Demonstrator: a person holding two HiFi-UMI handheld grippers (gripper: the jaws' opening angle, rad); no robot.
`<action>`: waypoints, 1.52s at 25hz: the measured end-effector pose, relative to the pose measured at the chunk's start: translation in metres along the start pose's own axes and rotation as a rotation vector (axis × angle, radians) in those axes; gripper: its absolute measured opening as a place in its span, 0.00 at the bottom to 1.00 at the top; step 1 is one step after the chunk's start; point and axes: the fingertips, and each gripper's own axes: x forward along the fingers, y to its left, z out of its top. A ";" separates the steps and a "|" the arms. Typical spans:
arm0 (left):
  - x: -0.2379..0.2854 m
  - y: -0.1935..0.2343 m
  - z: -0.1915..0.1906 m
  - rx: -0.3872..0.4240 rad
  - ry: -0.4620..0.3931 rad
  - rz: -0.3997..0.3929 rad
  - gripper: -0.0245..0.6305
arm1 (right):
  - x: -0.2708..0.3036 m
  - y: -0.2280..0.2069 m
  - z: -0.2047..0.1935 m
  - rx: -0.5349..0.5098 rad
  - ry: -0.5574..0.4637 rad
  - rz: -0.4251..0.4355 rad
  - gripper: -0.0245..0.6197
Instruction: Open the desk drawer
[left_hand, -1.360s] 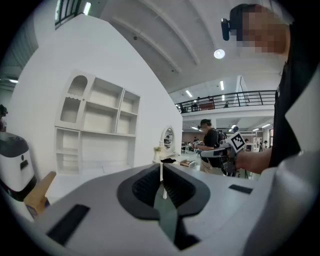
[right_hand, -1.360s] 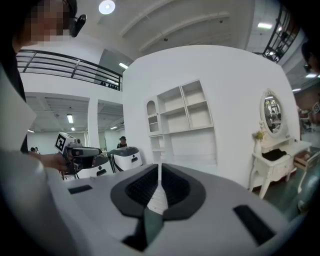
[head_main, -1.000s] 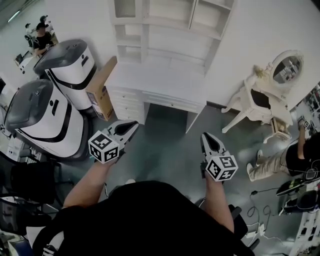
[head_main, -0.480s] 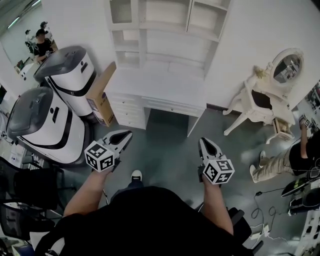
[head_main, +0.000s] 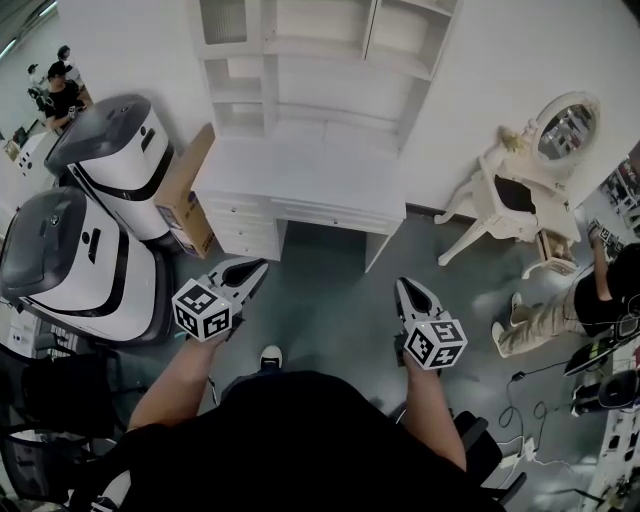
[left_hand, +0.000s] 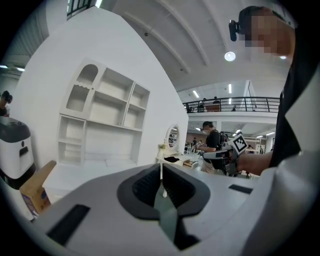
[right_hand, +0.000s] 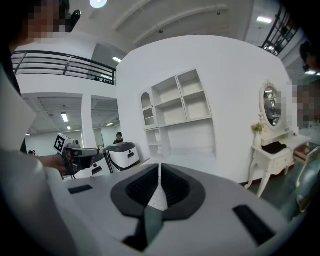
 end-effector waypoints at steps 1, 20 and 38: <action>0.004 0.007 0.000 -0.001 0.001 -0.008 0.07 | 0.006 0.000 0.001 0.001 0.000 -0.006 0.06; 0.057 0.120 0.030 0.019 0.024 -0.175 0.07 | 0.111 0.007 0.033 0.023 0.001 -0.109 0.06; 0.037 0.194 0.021 -0.012 0.025 -0.194 0.07 | 0.168 0.042 0.030 0.015 0.055 -0.141 0.06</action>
